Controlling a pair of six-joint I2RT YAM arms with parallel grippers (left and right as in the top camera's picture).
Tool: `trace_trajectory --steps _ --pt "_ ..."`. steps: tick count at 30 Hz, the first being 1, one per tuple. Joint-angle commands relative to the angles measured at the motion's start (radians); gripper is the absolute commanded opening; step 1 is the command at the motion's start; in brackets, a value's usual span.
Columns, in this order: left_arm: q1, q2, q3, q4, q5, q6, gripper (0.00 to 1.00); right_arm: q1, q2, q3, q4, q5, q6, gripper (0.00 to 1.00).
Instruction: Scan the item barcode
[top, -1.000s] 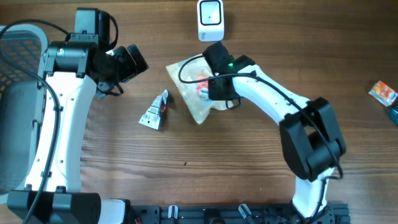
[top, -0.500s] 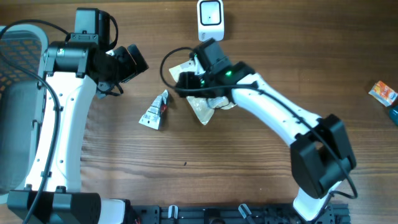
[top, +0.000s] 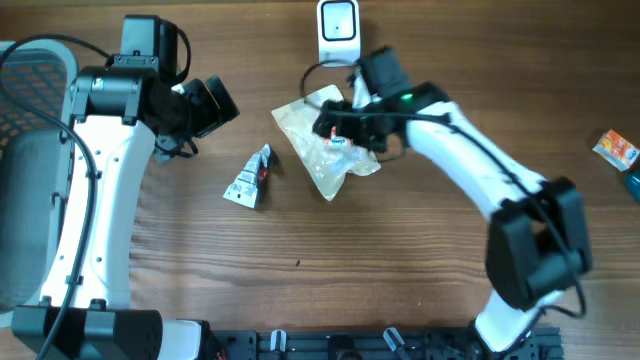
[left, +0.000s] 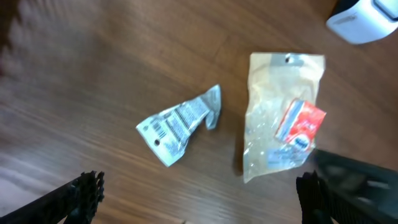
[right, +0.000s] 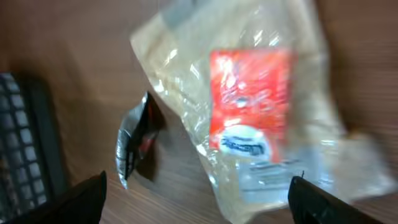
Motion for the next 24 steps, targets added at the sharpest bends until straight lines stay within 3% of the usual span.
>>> trace_trajectory --steps 1,5,6,10,13,18,21,24 --pt "0.001 0.019 -0.077 -0.074 0.024 0.048 1.00 -0.039 -0.074 0.029 -0.025 -0.009 -0.112 0.96" --pt "-0.023 0.019 -0.310 0.028 0.043 0.087 1.00 -0.054 -0.074 0.029 -0.018 -0.001 -0.116 0.98" --pt "-0.037 0.019 -0.392 0.118 0.042 0.088 1.00 -0.054 -0.074 0.029 -0.015 0.004 -0.117 0.97" --pt "-0.098 0.019 -0.653 0.555 0.076 0.087 0.86 -0.054 -0.074 0.029 -0.022 0.007 -0.135 0.94" --pt "-0.136 0.024 -0.716 0.709 0.076 0.076 0.85 -0.054 -0.074 0.029 -0.028 0.007 -0.135 0.92" --pt "-0.238 0.087 -0.749 0.800 0.085 0.048 0.86 -0.055 -0.074 0.029 -0.040 0.006 -0.135 0.91" --pt "-0.306 0.121 -0.749 0.880 0.257 0.050 0.85 -0.060 -0.074 0.029 -0.051 0.006 -0.135 0.91" --pt "-0.317 0.058 -0.694 0.838 0.271 0.050 0.84 -0.073 -0.076 0.029 -0.081 0.006 -0.151 0.91"
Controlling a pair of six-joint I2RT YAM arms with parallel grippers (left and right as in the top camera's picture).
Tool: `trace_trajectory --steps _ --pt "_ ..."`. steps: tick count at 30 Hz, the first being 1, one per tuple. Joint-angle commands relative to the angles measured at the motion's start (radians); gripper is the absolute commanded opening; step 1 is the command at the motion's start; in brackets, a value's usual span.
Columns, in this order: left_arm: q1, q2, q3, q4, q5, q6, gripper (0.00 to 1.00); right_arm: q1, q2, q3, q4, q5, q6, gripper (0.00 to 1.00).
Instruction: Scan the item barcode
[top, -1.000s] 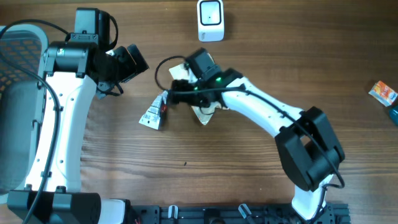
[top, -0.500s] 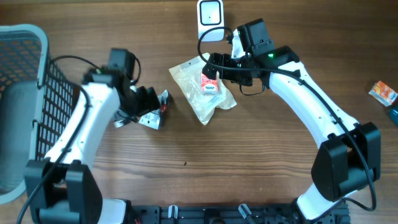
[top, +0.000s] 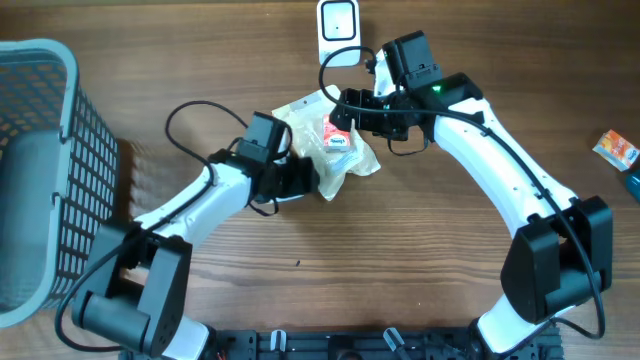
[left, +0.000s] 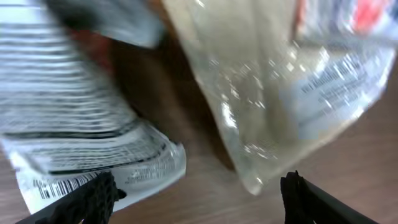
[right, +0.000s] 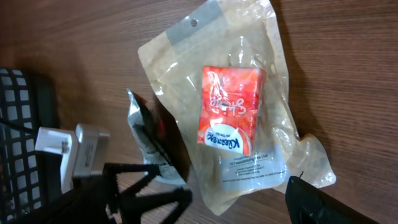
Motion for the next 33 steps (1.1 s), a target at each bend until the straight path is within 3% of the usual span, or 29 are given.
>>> trace_trajectory --steps 1,6,10,14,16,18,23,25,27,29,33 --pt "0.011 -0.081 0.063 -0.068 0.059 -0.009 0.83 -0.016 -0.012 0.015 -0.022 0.002 -0.050 0.91" --pt "0.224 -0.294 0.112 -0.159 0.045 -0.010 0.83 -0.009 -0.011 0.015 -0.021 -0.058 -0.077 0.90" --pt "0.364 -0.317 0.111 -0.220 -0.125 -0.056 0.82 0.090 -0.011 0.015 0.027 -0.007 -0.196 0.85" --pt "0.398 -0.317 0.111 -0.276 -0.216 -0.082 0.83 0.274 0.067 0.010 0.122 0.162 -0.106 0.82" --pt "0.398 -0.317 0.111 -0.322 -0.285 -0.090 0.79 0.340 0.155 0.010 0.174 0.254 -0.019 0.79" --pt "0.398 -0.317 0.108 -0.370 -0.352 -0.119 0.77 0.375 0.222 0.010 0.224 0.278 -0.001 0.79" --pt "0.398 -0.317 0.108 -0.406 -0.357 -0.119 0.80 0.390 0.310 0.010 0.252 0.280 0.013 0.71" --pt "0.398 -0.317 0.108 -0.406 -0.357 -0.119 0.83 0.394 0.329 0.009 0.251 0.274 0.017 0.55" --pt "0.398 -0.317 0.108 -0.409 -0.357 -0.119 0.92 0.397 0.327 0.010 0.250 0.274 0.016 0.40" --pt "0.398 -0.317 0.108 -0.414 -0.356 -0.119 0.93 0.397 0.314 0.010 0.250 0.278 0.005 0.19" --pt "0.398 -0.317 0.108 -0.415 -0.349 -0.119 1.00 0.397 0.244 0.048 0.127 0.480 -0.054 0.07"
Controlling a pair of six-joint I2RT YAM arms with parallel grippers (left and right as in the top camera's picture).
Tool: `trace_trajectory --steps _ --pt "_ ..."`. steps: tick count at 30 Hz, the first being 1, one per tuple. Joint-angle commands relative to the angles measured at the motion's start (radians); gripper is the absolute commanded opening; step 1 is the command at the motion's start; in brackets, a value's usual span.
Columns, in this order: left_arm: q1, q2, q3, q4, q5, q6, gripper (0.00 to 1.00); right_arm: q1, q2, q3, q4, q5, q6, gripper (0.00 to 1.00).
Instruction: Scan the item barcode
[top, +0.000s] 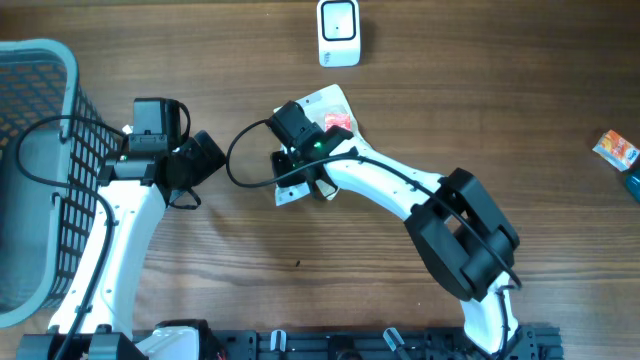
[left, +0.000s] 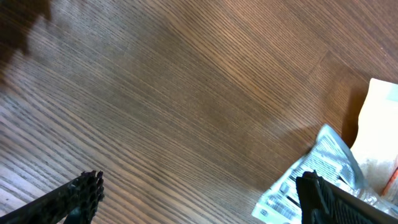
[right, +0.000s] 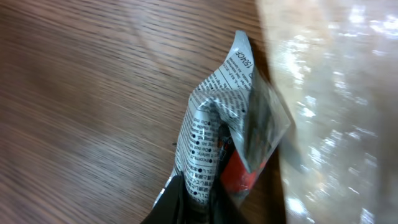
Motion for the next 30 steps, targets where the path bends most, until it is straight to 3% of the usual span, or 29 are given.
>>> trace_trajectory --steps 1,6,12,17,24,28,29,30 --pt "0.004 -0.001 0.004 0.000 -0.010 -0.006 1.00 0.003 -0.078 0.058 -0.143 0.268 -0.079 0.04" --pt "0.004 -0.001 0.004 0.000 -0.010 -0.006 1.00 0.001 -0.205 0.070 -0.357 0.842 -0.060 0.05" --pt "0.004 -0.001 0.004 0.000 -0.010 -0.006 1.00 -0.048 -0.276 0.067 -0.335 1.146 -0.071 0.05" --pt "0.004 -0.001 0.003 0.000 -0.010 -0.006 1.00 -0.273 -0.216 -0.055 -0.225 1.105 -0.071 0.05" --pt "0.004 -0.001 0.003 0.003 -0.010 -0.005 1.00 -0.298 -0.045 -0.087 -0.220 0.831 -0.014 0.05" --pt "0.004 -0.001 0.003 0.003 -0.010 -0.002 1.00 -0.296 -0.014 -0.087 -0.225 0.666 -0.019 0.14" --pt "0.004 -0.001 0.003 0.003 -0.010 -0.002 1.00 -0.296 -0.014 -0.087 -0.225 0.578 -0.024 0.28" --pt "0.004 -0.001 0.003 0.004 -0.010 -0.002 1.00 -0.296 -0.014 -0.087 -0.226 0.525 -0.040 0.31"
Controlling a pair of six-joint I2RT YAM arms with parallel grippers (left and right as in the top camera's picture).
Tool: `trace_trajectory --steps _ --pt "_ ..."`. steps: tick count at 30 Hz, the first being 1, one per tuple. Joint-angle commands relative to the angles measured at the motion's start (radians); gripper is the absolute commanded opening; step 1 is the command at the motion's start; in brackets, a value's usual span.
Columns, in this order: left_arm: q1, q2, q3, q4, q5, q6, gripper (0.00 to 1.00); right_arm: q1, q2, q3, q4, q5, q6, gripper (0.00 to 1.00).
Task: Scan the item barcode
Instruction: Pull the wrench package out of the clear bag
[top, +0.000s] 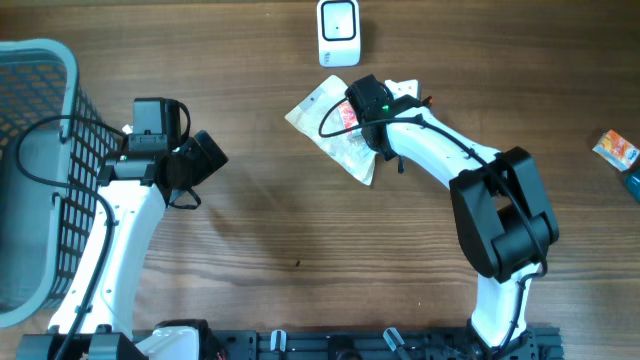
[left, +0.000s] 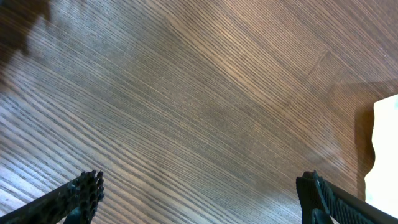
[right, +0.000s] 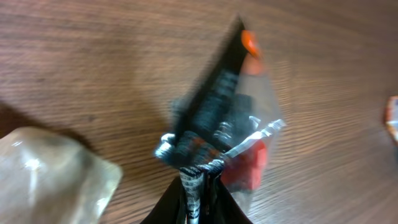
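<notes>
My right gripper (right: 198, 186) is shut on a small crumpled silver packet (right: 217, 124) with black print and a red patch, blurred in the right wrist view. Overhead, the right gripper (top: 383, 102) holds the packet (top: 405, 91) just right of a clear pouch (top: 340, 138) with a red box inside. The white scanner (top: 338, 32) stands at the table's far edge, a little beyond them. My left gripper (left: 202, 193) is open over bare wood with nothing between its fingers; overhead the left gripper (top: 205, 160) is far to the left of the pouch.
A grey mesh basket (top: 35, 150) stands at the left edge. An orange packet (top: 615, 148) lies at the far right. A corner of the clear pouch (right: 56, 168) shows at the lower left of the right wrist view.
My right gripper, still shut on the silver packet, has moved from the pouch's left side to its upper right, nearer the scanner. The left arm has not moved.
First the silver packet lay left of the pouch, with my right gripper open over the pouch. Then my left gripper was open at the packet. Later the left arm was back at the left and the right gripper held the packet, which is now near the scanner.
</notes>
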Motion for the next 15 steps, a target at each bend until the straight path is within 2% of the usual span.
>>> trace_trajectory --steps 1,6,10,13,14,15 --pt "0.004 -0.001 0.003 0.003 -0.010 -0.002 1.00 0.006 0.019 -0.008 -0.006 -0.289 -0.018 0.36" --pt "0.004 -0.001 0.003 0.006 -0.010 -0.002 1.00 0.048 -0.002 0.057 -0.022 -0.507 -0.011 0.40" --pt "0.004 -0.001 0.003 0.006 -0.010 -0.002 1.00 0.052 -0.014 0.105 -0.021 -0.567 -0.008 0.37" --pt "0.004 -0.001 0.003 0.006 -0.010 -0.002 1.00 0.028 -0.058 0.158 -0.084 -0.554 0.013 0.38" --pt "0.004 -0.001 0.003 0.006 -0.010 -0.002 1.00 0.000 -0.088 0.182 -0.097 -0.555 0.014 0.39" --pt "0.004 -0.001 0.003 0.005 -0.010 -0.002 1.00 -0.050 -0.129 0.214 -0.121 -0.555 0.009 0.45"
